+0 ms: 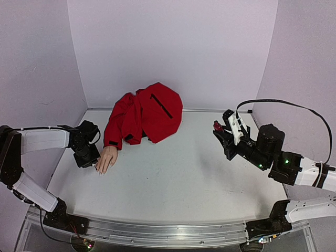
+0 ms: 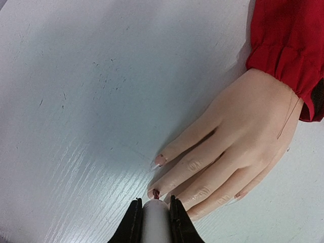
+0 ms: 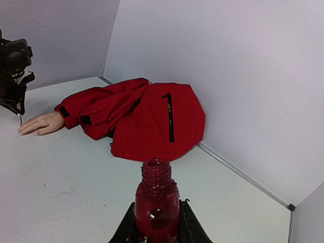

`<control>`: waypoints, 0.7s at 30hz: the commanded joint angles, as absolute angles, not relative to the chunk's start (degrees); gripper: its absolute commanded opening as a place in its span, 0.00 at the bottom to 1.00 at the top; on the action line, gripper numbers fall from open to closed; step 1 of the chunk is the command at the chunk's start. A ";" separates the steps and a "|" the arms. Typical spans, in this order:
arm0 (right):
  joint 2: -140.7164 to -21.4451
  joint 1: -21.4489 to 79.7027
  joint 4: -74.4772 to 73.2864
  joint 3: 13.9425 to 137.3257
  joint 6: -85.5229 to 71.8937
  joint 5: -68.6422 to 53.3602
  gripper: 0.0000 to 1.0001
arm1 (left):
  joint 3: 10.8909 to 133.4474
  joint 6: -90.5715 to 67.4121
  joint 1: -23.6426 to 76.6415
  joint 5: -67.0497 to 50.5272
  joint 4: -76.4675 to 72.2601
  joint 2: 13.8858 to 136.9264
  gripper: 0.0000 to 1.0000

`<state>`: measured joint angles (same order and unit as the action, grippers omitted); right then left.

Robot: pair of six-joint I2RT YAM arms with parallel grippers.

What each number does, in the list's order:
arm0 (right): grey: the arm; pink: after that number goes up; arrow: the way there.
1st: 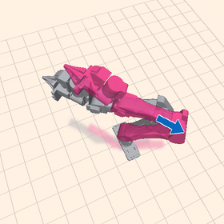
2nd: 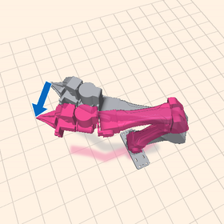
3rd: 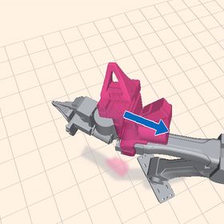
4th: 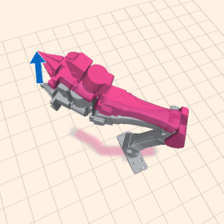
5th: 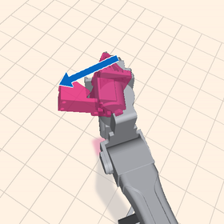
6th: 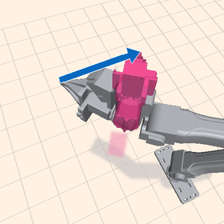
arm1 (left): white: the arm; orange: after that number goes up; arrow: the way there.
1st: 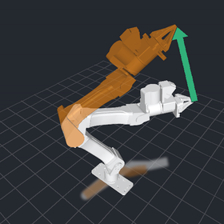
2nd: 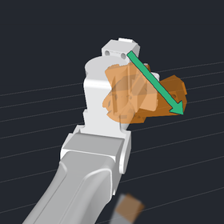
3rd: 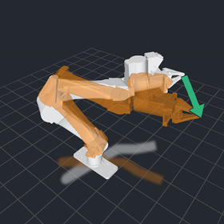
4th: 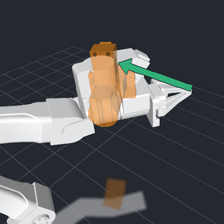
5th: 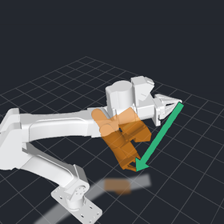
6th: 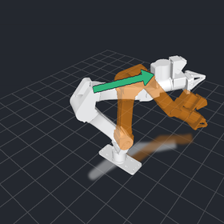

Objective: Paint the nails

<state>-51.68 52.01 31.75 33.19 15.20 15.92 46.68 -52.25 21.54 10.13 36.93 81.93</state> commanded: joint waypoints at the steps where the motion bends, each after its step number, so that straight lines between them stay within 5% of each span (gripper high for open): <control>1: -50.78 51.74 36.38 33.31 15.64 16.97 0.00 | 46.89 -51.42 21.18 10.38 35.75 81.93 0.00; 21: -50.80 51.76 36.39 33.27 15.56 16.69 0.00 | 45.97 -51.67 21.18 9.26 35.29 81.82 0.00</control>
<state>-51.68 52.01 31.77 33.19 15.20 15.92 46.35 -52.27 21.54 9.85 36.88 81.93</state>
